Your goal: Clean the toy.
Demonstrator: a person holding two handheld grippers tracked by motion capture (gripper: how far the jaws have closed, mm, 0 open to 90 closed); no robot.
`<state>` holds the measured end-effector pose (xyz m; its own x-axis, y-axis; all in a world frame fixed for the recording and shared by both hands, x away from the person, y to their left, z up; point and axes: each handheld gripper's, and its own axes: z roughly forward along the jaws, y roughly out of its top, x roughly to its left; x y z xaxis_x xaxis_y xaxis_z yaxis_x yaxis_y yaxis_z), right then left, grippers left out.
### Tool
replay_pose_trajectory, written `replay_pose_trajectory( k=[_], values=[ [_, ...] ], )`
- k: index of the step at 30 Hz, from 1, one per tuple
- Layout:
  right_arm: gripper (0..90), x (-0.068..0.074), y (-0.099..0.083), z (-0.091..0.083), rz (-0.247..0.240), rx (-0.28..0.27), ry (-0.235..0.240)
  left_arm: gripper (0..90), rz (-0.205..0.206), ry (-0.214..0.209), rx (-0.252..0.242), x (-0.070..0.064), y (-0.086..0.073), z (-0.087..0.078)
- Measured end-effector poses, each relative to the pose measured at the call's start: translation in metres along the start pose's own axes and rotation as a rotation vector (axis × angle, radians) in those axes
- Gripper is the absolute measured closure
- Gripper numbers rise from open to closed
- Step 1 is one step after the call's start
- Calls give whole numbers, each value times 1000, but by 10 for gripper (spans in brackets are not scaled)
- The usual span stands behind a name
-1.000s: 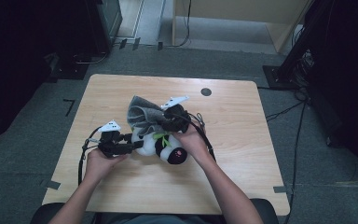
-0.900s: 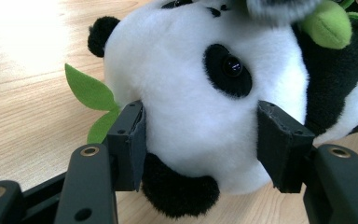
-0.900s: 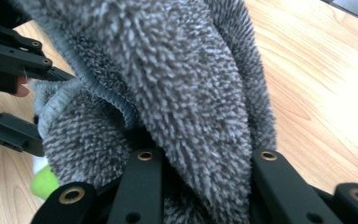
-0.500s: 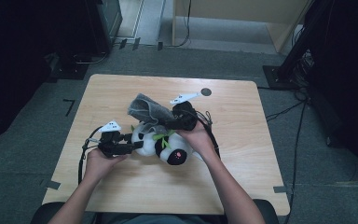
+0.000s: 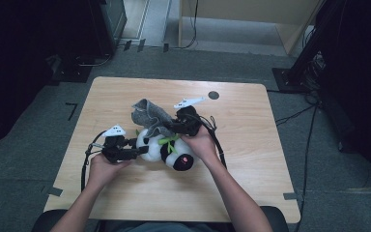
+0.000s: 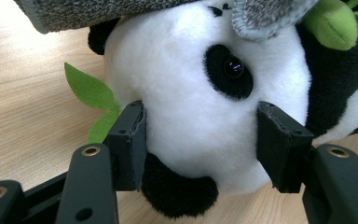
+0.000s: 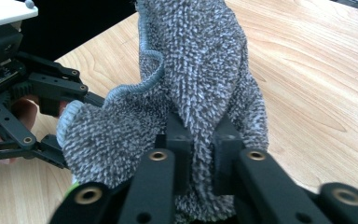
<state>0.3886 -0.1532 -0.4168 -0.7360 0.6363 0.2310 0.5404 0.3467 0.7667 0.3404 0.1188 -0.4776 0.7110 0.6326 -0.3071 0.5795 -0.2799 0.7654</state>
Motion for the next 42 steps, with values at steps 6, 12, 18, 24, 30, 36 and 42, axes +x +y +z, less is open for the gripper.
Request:
replay_pose_trajectory(
  k=[6, 12, 18, 24, 30, 36, 42],
  values=[
    [852, 2, 9, -20, 31, -59, 6, 409, 4, 0, -3, 0, 0, 0],
    [852, 23, 25, -45, -3, -112, 85, 409, 0, 0, -4, -1, 0, 0],
    [840, 39, 23, -30, -31, 20, 160, 409, -2, -1, -3, 0, 0, 0],
    [587, 48, 15, -4, -153, 44, 104, 410, -4, -3, -3, -1, 0, 0],
    [532, 61, 10, 13, -243, 80, 56, 410, 3, 7, 3, -1, 0, 0],
    [632, 69, -1, 19, -374, 55, -42, 418, -1, 11, 11, -1, 0, 0],
    [797, 64, 0, 14, -366, 50, -71, 474, 4, 14, 20, -2, 3, 1]
  ],
)
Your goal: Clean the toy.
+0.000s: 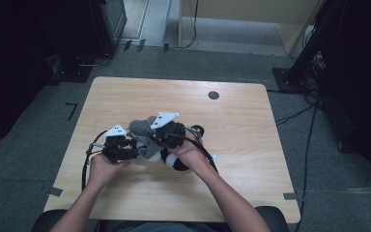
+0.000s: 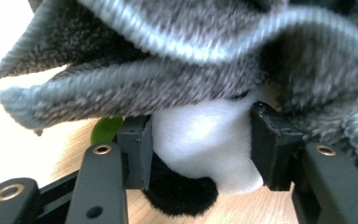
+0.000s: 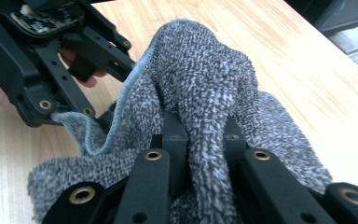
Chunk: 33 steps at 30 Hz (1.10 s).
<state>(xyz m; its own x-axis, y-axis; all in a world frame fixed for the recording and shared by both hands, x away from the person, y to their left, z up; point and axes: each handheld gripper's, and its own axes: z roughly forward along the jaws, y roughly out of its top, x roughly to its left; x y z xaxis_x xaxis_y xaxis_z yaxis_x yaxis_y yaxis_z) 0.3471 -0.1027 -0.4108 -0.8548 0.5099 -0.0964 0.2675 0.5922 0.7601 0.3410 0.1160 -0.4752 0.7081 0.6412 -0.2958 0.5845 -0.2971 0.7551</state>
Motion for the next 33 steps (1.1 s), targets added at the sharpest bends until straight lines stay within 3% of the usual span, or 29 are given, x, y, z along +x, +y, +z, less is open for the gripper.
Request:
replay_pose_trajectory(
  k=[4, 13, 18, 25, 29, 33],
  values=[
    [815, -9, -1, -5, 32, -1, -19, 483, -4, -2, 2, 0, 1, 0],
    [830, -38, -15, -13, 167, 17, -49, 481, -1, -6, 0, 1, 1, 0],
    [830, -49, -21, -17, 199, 6, -68, 476, -2, -8, -8, 1, 1, 0],
    [831, -56, -20, -30, 224, -23, -111, 479, 4, -11, -5, 2, 0, -1],
    [833, -57, -14, -48, 260, -93, -84, 478, 0, -12, -8, 2, 0, -1],
    [833, -45, -3, -56, 233, -142, -39, 477, -4, -12, -8, 2, 0, -1]
  ],
)
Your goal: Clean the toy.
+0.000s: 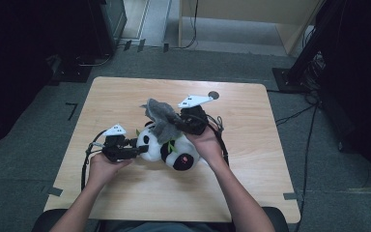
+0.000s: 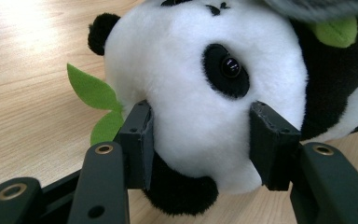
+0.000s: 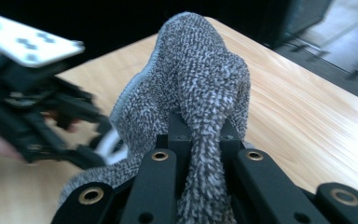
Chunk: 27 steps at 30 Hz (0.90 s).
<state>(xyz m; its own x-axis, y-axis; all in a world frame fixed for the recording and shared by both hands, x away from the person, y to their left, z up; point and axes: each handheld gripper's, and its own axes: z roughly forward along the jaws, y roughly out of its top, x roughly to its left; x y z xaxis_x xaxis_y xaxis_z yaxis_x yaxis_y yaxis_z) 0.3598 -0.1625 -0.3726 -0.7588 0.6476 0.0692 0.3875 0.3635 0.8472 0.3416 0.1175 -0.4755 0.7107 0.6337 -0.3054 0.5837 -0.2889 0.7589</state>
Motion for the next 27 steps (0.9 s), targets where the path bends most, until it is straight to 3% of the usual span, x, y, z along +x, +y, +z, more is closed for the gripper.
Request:
replay_pose_trajectory(
  k=[5, 10, 13, 14, 18, 22, 27],
  values=[
    [832, 27, 4, 10, -48, 19, 83, 475, 5, 2, 1, 0, 0, 0],
    [812, 42, -5, 32, -93, 96, 95, 473, -1, 3, 1, -1, 0, 0],
    [673, 43, -12, 44, -126, 145, 91, 473, -4, 3, 2, 0, 0, 0],
    [609, 44, -13, 45, -148, 128, 82, 473, -6, 2, 1, 0, 0, 0],
    [495, 46, -17, 50, -194, 130, 28, 473, -5, 5, 1, -1, 0, 0],
    [530, 44, -22, 54, -201, 127, 14, 474, -2, 11, 4, -1, 0, 0],
    [709, 41, -22, 52, -187, 143, 12, 476, -1, 11, 4, -1, 0, 0]
  ],
)
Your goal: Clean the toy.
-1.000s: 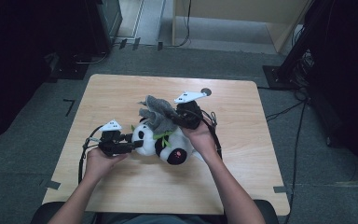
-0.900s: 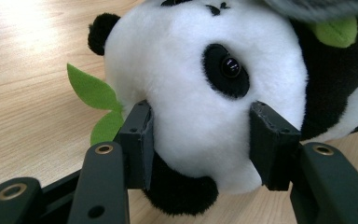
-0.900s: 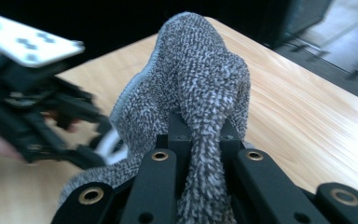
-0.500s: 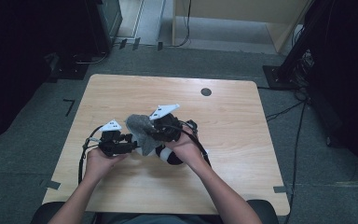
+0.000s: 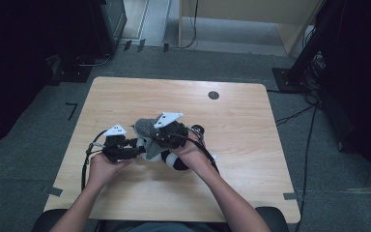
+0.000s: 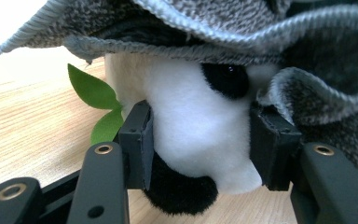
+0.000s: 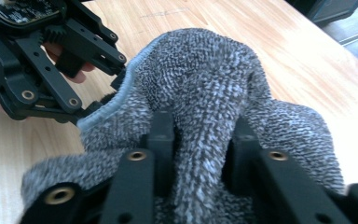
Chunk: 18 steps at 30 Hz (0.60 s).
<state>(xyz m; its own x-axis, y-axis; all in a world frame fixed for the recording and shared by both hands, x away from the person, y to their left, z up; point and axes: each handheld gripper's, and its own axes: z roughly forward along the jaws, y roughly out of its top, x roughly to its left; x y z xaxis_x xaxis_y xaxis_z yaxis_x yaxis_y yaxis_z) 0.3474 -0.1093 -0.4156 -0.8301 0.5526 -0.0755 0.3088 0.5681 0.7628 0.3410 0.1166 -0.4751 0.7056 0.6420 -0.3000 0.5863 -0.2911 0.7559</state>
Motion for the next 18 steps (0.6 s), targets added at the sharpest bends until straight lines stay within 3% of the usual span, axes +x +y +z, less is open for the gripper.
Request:
replay_pose_trajectory(
  k=[3, 7, 11, 13, 18],
  values=[
    [745, -2, 1, -1, -2, 0, -5, 479, -6, -4, -4, 0, 1, 0],
    [770, -11, 0, -6, 32, 5, -3, 481, -9, -5, -5, 0, 1, 0],
    [786, -24, -5, -10, 77, 24, -49, 482, -5, -5, -3, 1, 1, 0],
    [786, -34, -10, -11, 108, 26, -49, 482, -8, -7, -5, 1, 1, 0],
    [787, -47, -15, -20, 135, 10, -103, 482, -7, -11, -4, 1, 1, 0]
  ],
)
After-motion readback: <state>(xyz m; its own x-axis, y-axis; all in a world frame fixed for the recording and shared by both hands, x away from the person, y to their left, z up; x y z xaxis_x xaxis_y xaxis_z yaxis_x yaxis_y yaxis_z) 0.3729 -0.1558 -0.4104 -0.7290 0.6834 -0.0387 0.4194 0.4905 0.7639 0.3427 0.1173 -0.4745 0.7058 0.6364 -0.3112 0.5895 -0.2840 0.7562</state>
